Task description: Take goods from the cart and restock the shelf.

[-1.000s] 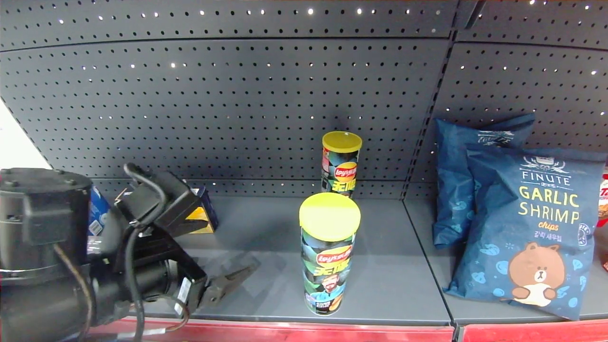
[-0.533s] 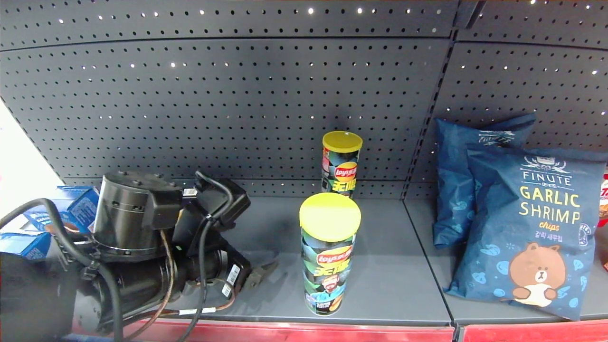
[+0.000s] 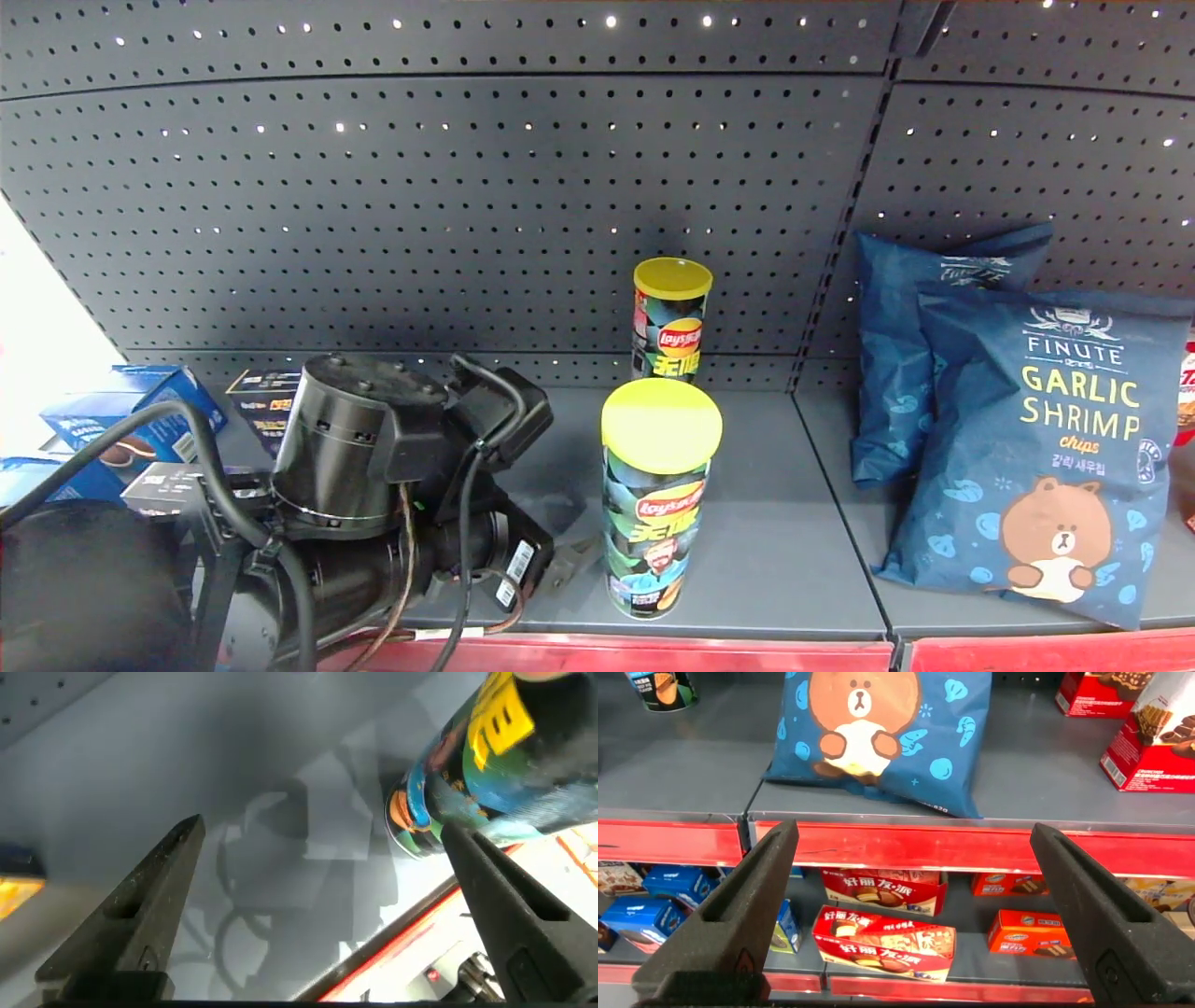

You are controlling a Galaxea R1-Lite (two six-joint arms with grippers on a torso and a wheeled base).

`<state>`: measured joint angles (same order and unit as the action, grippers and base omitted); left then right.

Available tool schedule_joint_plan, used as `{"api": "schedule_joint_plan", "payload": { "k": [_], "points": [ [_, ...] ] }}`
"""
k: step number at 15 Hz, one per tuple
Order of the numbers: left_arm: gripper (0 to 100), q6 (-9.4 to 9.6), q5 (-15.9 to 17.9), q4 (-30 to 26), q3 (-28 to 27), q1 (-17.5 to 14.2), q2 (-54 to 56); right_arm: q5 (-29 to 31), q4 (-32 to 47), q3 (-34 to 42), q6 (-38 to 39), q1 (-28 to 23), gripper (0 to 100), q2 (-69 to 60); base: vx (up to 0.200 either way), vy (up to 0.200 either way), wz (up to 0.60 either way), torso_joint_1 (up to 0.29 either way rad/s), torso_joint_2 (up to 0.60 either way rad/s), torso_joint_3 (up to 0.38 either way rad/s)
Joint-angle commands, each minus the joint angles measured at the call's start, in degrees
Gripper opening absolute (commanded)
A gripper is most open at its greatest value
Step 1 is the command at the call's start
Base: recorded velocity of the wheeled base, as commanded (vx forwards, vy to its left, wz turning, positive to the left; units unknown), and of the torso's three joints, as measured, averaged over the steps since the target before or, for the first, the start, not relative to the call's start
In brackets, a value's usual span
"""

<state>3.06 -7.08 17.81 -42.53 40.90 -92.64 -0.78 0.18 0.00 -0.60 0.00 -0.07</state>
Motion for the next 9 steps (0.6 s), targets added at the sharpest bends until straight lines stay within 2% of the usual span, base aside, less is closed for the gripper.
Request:
{"api": "schedule_joint_plan", "payload": {
  "k": [1, 8, 9],
  "points": [
    [100, 0.02, 0.0, 0.0, -0.8, 0.2, -1.1, 0.0, 0.0, 0.0, 0.0, 0.0, 100, 0.1, 0.000, 0.000, 0.00, 0.000, 0.00, 0.000],
    [100, 0.54, -0.1, -0.1, 0.1, -0.6, -1.4, 0.0, 0.0, 0.0, 0.0, 0.0, 100, 0.1, 0.000, 0.000, 0.00, 0.000, 0.00, 0.000],
    [100, 1.16, -0.7, -0.4, 0.6, -0.6, -1.1, 0.0, 0.0, 0.0, 0.0, 0.0, 100, 0.1, 0.000, 0.000, 0.00, 0.000, 0.00, 0.000]
  ]
}}
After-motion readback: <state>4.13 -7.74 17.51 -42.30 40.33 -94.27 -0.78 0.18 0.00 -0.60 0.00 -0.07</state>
